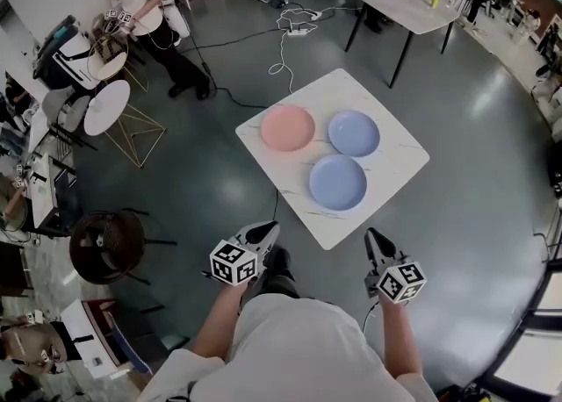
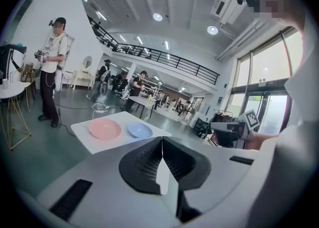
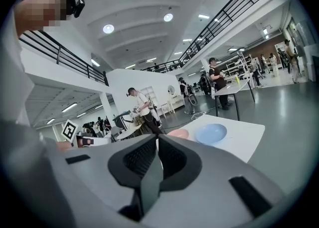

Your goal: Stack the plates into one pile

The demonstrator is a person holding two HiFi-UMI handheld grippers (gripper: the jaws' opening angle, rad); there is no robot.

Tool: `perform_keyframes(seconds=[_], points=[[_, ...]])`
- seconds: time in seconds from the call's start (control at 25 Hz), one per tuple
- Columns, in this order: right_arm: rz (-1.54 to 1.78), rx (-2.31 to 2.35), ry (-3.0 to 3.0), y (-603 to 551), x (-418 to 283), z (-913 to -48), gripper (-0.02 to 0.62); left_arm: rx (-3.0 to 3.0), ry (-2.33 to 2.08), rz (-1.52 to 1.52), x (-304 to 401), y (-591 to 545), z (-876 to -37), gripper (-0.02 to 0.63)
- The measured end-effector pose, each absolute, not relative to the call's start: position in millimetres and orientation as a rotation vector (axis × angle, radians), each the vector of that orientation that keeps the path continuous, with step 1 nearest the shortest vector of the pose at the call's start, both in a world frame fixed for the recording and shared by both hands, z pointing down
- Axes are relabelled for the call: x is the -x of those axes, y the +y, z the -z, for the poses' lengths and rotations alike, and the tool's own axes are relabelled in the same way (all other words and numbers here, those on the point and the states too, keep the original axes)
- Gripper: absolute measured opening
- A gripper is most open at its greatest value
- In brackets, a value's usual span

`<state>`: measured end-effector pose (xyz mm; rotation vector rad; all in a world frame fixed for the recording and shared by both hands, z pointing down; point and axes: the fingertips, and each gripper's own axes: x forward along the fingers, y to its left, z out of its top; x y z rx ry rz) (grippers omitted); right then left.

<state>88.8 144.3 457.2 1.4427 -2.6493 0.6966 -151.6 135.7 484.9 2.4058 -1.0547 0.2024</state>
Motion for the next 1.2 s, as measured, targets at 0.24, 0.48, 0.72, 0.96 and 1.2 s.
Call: perform_keyframes(seconds=[0.24,0.48,0.72,0.96,1.2], points=[[-0.707,-1.502,-2.604,103.5,-61.8,-457.8,0.031,-2.445,-0.966,-0.233,170.3,77.3,-485.0,0.014],[-0.713,-1.591,-2.554,71.2,-35.0,-461.1,0.031,-2.464,-0.871,-0.259,193.6,34.0,-493.6,0.014],[-0.704,-1.626,-2.518,52.2,-22.8,-463.8,0.031,-2.489,-0.785,-0.288,196.9,4.8,-502.8,0.014],[-0.709,-1.653,-2.481,41.3,-18.7,-463.2,0.031,-2.482,-0.735,-0.275,192.6,-7.0,-507.7,0.014],[-0.713,-1.646,-2.462,33.6,-27.7,-469.3,0.031,-2.472,-0.71,-0.294,180.8,-16.5,-516.6,0.014]])
